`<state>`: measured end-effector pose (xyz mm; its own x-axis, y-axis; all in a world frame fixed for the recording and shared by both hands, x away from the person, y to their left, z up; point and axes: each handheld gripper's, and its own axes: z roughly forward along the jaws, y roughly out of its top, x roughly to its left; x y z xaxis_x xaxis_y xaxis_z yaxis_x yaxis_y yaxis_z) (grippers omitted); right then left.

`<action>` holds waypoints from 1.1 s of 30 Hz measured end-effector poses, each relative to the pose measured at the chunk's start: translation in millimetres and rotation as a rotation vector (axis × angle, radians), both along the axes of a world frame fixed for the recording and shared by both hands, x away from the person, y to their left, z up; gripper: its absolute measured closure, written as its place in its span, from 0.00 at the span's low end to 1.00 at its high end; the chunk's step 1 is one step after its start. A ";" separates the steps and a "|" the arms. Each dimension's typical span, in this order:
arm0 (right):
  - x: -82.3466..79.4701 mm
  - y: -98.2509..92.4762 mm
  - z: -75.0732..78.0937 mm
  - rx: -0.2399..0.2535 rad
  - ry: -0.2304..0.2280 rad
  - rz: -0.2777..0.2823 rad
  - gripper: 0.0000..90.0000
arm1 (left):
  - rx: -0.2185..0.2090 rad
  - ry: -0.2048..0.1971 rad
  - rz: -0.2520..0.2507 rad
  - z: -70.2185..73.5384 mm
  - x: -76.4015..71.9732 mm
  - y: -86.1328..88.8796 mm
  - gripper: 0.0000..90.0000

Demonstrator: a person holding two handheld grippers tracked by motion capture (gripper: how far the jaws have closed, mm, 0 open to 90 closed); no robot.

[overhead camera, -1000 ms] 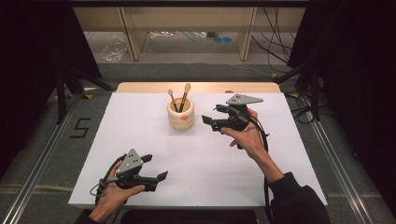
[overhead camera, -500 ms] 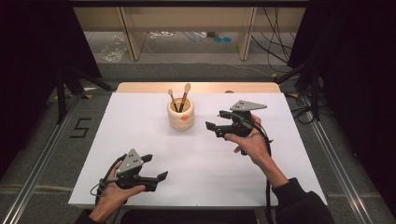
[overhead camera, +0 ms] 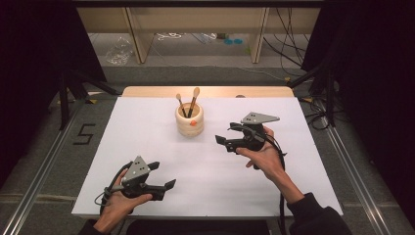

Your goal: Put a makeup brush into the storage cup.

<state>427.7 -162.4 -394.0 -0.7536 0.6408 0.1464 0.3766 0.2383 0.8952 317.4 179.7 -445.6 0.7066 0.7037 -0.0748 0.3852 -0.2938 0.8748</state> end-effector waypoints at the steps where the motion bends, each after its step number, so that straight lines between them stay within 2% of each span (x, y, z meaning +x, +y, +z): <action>1: -0.7 -0.5 -1.0 -0.002 0.004 -0.002 0.25 | -0.004 0.005 0.005 0.0 -0.3 -0.1 0.18; 5: -3.3 -2.5 -1.4 -0.016 0.003 -0.008 0.22 | 0.000 0.002 0.004 -0.3 0.1 -0.4 0.18; 9: -6.2 -3.4 -0.1 -0.005 0.000 -0.008 0.20 | -0.003 0.009 0.014 -0.7 0.3 0.1 0.18; 16: -12.3 -7.3 1.1 -0.037 -0.008 -0.019 0.19 | 0.003 -0.002 0.007 -0.6 -0.4 1.5 0.18; 19: -16.3 -8.4 -2.6 -0.012 -0.008 -0.023 0.20 | -0.004 0.002 0.015 0.1 -0.7 2.2 0.18; 23: -19.1 -10.7 -7.6 -0.036 0.012 -0.019 0.20 | -0.006 0.000 0.003 -0.4 -0.7 0.9 0.18; 30: -25.3 -10.2 -4.8 -0.021 0.004 -0.010 0.20 | -0.007 0.000 0.005 -0.4 -0.6 0.8 0.18; 33: -30.2 -10.9 -3.6 -0.033 0.004 -0.006 0.19 | -0.005 0.000 0.002 -0.3 -1.0 0.8 0.18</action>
